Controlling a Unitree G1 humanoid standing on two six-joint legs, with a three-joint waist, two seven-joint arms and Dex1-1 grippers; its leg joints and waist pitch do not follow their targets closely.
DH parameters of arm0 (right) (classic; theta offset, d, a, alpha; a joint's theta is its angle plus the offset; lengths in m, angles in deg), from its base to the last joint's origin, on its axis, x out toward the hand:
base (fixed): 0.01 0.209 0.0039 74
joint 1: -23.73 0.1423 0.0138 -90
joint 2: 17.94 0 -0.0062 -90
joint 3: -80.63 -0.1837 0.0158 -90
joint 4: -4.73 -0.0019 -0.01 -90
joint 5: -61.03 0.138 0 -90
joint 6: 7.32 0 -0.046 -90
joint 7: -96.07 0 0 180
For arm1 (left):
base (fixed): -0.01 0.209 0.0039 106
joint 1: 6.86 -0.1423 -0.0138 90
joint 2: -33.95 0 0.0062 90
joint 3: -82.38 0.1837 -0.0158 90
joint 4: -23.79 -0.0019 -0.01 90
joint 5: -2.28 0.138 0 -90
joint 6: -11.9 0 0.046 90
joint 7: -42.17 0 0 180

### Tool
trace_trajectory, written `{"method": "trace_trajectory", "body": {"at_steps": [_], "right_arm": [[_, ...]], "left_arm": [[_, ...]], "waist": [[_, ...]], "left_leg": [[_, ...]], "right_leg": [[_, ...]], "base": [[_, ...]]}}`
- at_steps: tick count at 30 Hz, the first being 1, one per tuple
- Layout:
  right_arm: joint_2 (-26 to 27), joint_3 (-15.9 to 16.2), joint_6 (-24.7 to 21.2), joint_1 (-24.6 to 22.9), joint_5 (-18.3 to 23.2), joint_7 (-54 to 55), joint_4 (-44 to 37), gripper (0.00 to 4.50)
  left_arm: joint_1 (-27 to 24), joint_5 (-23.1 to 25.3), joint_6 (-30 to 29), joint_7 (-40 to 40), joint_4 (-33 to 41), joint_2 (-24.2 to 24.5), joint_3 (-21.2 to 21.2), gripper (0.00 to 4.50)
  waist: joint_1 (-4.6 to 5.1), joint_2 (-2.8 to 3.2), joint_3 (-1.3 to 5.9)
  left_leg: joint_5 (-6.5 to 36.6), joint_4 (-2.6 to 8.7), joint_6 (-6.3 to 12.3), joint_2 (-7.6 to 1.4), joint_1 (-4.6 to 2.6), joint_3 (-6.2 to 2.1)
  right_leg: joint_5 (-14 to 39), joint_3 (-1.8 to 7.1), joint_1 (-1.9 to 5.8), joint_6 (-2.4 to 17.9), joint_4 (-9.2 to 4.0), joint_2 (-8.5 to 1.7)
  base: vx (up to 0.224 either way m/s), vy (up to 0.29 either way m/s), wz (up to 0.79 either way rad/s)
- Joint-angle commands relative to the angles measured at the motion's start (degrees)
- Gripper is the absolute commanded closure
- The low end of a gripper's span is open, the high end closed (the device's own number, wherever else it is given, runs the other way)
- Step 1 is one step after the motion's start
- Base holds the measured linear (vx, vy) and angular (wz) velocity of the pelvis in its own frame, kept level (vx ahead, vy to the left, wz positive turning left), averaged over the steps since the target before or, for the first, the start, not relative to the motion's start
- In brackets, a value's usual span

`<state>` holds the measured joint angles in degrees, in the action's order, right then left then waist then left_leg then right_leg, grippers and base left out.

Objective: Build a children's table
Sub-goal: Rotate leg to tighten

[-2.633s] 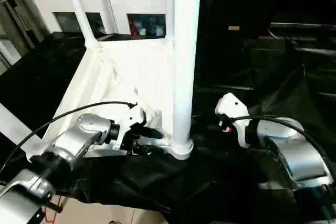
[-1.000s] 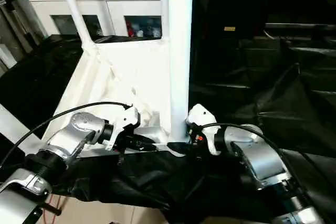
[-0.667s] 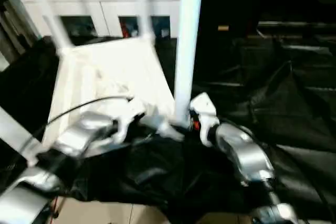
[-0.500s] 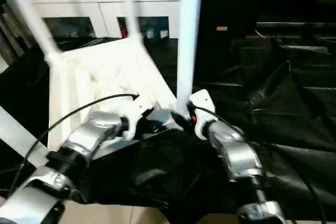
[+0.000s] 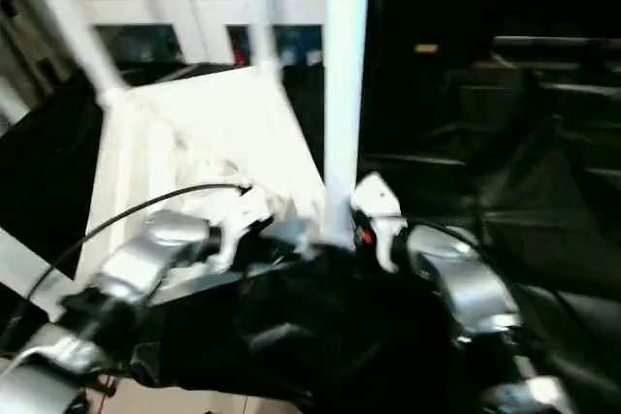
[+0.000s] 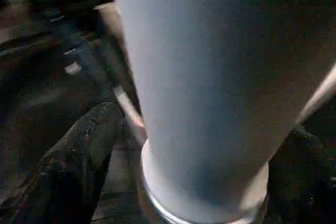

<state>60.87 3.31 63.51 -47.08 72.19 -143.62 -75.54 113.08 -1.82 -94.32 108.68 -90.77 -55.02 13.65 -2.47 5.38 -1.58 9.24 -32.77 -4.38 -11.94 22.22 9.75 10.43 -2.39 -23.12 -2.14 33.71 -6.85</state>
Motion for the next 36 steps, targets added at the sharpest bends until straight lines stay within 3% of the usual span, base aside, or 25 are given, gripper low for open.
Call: {"method": "trace_trajectory", "body": {"at_steps": [1, 3, 4, 5, 6, 7, 8, 9, 10, 13, 19, 23, 25, 28, 29, 30, 31, 32, 34, 35, 36], "right_arm": [[0.0, 2.2, 0.7, 0.1, 1.1, -4.3, -1.2, 0.41], [-1.1, 2.6, 0.3, 0.5, 1.6, -6.8, -1.3, 0.41], [-1.5, 2.8, 0.1, 0.6, 1.8, -7.7, -1.5, 0.55], [-1.8, 3.1, 0.0, 0.7, 1.8, -8.4, -1.5, 0.65], [-2.3, 3.4, 0.2, 0.9, 2.0, -9.3, -1.4, 0.74], [-2.4, 3.5, 0.3, 1.0, 2.1, -9.6, -1.4, 0.77], [-2.6, 3.8, 0.4, 1.2, 2.0, -10.2, -1.3, 0.77], [-2.7, 4.1, 0.5, 1.4, 1.9, -10.7, -1.2, 0.88], [-2.6, 4.5, 0.6, 1.7, 1.6, -11.2, -1.0, 1.06], [-2.3, 4.8, 0.7, 1.7, 1.2, -11.8, -0.8, 1.23], [-2.3, 6.0, 0.9, 1.1, 0.9, -11.9, -1.2, 1.73], [0.7, 3.9, -0.5, -0.6, 1.5, -6.4, -1.2, 1.79], [3.1, 2.4, -0.2, -0.8, 0.6, -1.7, 0.5, 1.81], [6.0, 0.6, 0.6, -0.5, -0.7, 4.7, 3.2, 1.81], [8.8, -1.1, 0.3, 0.2, -1.1, 10.4, 5.6, 1.81], [11.9, -3.1, -0.7, 1.2, -1.1, 16.6, 8.3, 1.81], [13.5, -3.7, -0.8, 1.6, -1.3, 19.4, 9.5, 1.81], [13.5, -3.7, -0.8, 1.6, -1.3, 19.4, 9.5, 1.82], [17.5, -4.9, -1.1, 3.0, -3.3, 27.6, 12.3, 1.82], [18.7, -5.4, -1.8, 3.6, -3.8, 30.4, 13.3, 1.82], [19.9, -5.9, -3.0, 4.2, -4.7, 33.1, 14.2, 1.82]], "left_arm": [[-0.5, -1.5, 0.4, 5.0, 1.8, 0.2, 2.5, 4.5], [-0.7, -1.8, 0.6, 7.7, 2.4, 1.7, 2.9, 4.5], [-0.7, -1.9, 0.5, 8.6, 2.7, 2.3, 3.0, 4.5], [-0.8, -2.2, 0.6, 9.9, 2.9, 3.0, 3.3, 4.5], [-0.9, -2.3, 0.1, 11.3, 3.6, 3.9, 3.6, 4.5], [-0.9, -2.4, -0.1, 11.8, 3.9, 4.2, 3.7, 4.5], [-1.0, -2.2, -0.1, 12.8, 4.2, 4.8, 3.9, 4.5], [-1.0, -2.1, 0.0, 13.4, 4.5, 5.3, 4.1, 4.5], [-1.1, -2.0, 0.3, 14.0, 4.7, 5.8, 4.2, 4.5], [-1.1, -1.8, 0.5, 14.0, 4.7, 6.0, 4.0, 4.5], [-0.8, -1.9, 0.4, 12.2, 4.0, 5.3, 3.1, 4.5], [-0.1, -1.9, -1.0, 6.4, 1.6, 2.5, 0.7, 4.5], [0.7, -1.8, -1.4, 2.9, 0.1, 0.8, -0.5, 4.5], [1.7, -1.4, -1.8, -1.3, -1.7, -1.3, -1.7, 4.5], [2.9, -1.0, -2.4, -5.6, -3.5, -3.5, -2.8, 4.5], [4.3, -0.8, -3.1, -10.2, -5.6, -6.2, -4.1, 4.5], [5.0, -0.6, -3.2, -13.5, -6.8, -7.8, -4.9, 4.5], [5.0, -0.6, -3.2, -13.5, -6.8, -7.8, -4.9, 4.5], [6.0, 0.6, -3.3, -20.3, -8.8, -11.0, -6.3, 4.5], [6.1, 0.9, -3.3, -21.8, -9.1, -11.7, -6.4, 4.5], [6.0, 1.4, -3.4, -22.4, -9.0, -12.2, -6.2, 4.5]], "waist": [[-0.21, -2.12, 3.58], [-0.6, -1.66, 3.45], [-0.88, -2.16, 3.39], [-0.96, -2.11, 3.23], [-1.01, -2.46, 3.14], [-1.17, -2.1, 3.1], [-1.15, -2.12, 2.97], [-1.12, -2.85, 2.93], [-1.28, -2.64, 2.92], [-1.26, -3.06, 2.86], [-1.22, -3.29, 3.03], [-1.22, -3.21, 3.04], [-1.17, -3.05, 2.97], [-0.32, -3.24, 2.72], [-0.28, -2.6, 2.78], [0.27, -2.87, 2.59], [0.56, -2.58, 2.68], [0.78, -2.8, 2.67], [0.65, -2.55, 2.78], [0.84, -2.61, 2.76], [1.02, -3.03, 2.89]], "left_leg": [[7.8, 2.5, 8.3, 0.01, -0.42, 1.11], [9.3, 2.71, 7.59, -0.16, -0.64, 1.05], [10.4, 2.82, 6.99, -0.27, -0.74, 1.02], [11.2, 2.94, 6.66, -0.31, -0.78, 1.07], [12.1, 3.05, 5.94, -0.37, -0.84, 1.11], [12.8, 3.19, 5.12, -0.48, -1.03, 1.06], [13.3, 3.27, 4.72, -0.5, -1.06, 1.09], [14.0, 3.3, 4.23, -0.5, -1.14, 1.18], [14.1, 3.36, 3.91, -0.45, -1.17, 1.14], [14.2, 3.43, 3.56, -0.47, -1.0, 1.13], [12.6, 3.26, 3.51, -0.3, -0.83, 1.07], [12.1, 3.09, 3.93, -0.22, -0.83, 1.18], [12.9, 3.31, 3.03, -0.1, -0.66, 0.97], [16.0, 3.64, 1.08, 0.19, -0.61, 0.86], [16.7, 3.71, 0.7, 0.21, -0.69, 0.71], [18.3, 3.66, 0.4, 0.28, -0.92, 0.96], [18.9, 3.7, -0.26, 0.52, -0.86, 0.67], [18.8, 3.75, -0.39, 0.54, -0.67, 0.68], [18.2, 3.66, 0.44, 0.4, -0.81, 0.72], [17.9, 3.56, 0.55, 0.5, -0.7, 0.83], [17.1, 3.67, 0.39, 0.65, -0.4, 0.68]], "right_leg": [[0.2, 0.39, 3.03, 16.9, -2.78, 0.18], [3.5, 0.41, 2.9, 16.7, -2.85, 0.0], [5.6, 0.46, 2.87, 16.4, -2.79, -0.06], [6.9, 0.54, 2.76, 16.0, -2.99, -0.04], [8.6, 0.61, 2.68, 15.6, -3.1, -0.08], [9.6, 0.68, 2.52, 15.5, -3.08, -0.12], [10.0, 0.73, 2.4, 15.4, -3.2, -0.08], [10.1, 0.78, 2.37, 15.3, -3.27, 0.03], [10.5, 0.82, 2.39, 15.1, -3.13, -0.03], [10.7, 0.87, 2.43, 14.7, -3.07, -0.14], [8.8, 0.84, 2.66, 14.4, -2.9, -0.18], [8.5, 0.88, 2.57, 14.7, -2.91, -0.17], [10.7, 0.75, 2.8, 14.0, -3.05, -0.26], [16.4, 0.62, 2.65, 12.1, -3.73, -0.26], [17.4, 0.55, 2.7, 11.7, -3.73, -0.33], [19.2, 0.63, 2.11, 11.2, -4.2, -0.16], [21.5, 0.44, 2.39, 10.5, -4.33, -0.28], [22.0, 0.38, 2.49, 9.9, -4.45, -0.17], [20.5, 0.49, 2.23, 9.6, -4.64, -0.09], [20.0, 0.52, 2.1, 9.9, -4.62, -0.04], [20.5, 0.3, 2.46, 9.5, -4.56, -0.01]], "base": [[0.0, 0.0, 0.0], [0.0, 0.0, 0.0], [0.0, 0.0, 0.0], [0.0, 0.0, 0.0], [0.0, 0.0, 0.0], [0.0, 0.0, 0.0], [0.0, 0.0, 0.0], [0.0, 0.0, 0.0], [0.0, 0.0, 0.0], [0.0, 0.0, 0.0], [0.0, 0.0, 0.0], [0.0, 0.0, 0.0], [0.0, 0.0, 0.0], [0.0, 0.0, 0.0], [0.0, 0.0, 0.0], [0.0, 0.0, 0.0], [0.0, 0.0, 0.0], [0.0, 0.0, 0.0], [0.0, 0.0, 0.0], [0.0, 0.0, 0.0], [0.0, 0.0, 0.0]]}}
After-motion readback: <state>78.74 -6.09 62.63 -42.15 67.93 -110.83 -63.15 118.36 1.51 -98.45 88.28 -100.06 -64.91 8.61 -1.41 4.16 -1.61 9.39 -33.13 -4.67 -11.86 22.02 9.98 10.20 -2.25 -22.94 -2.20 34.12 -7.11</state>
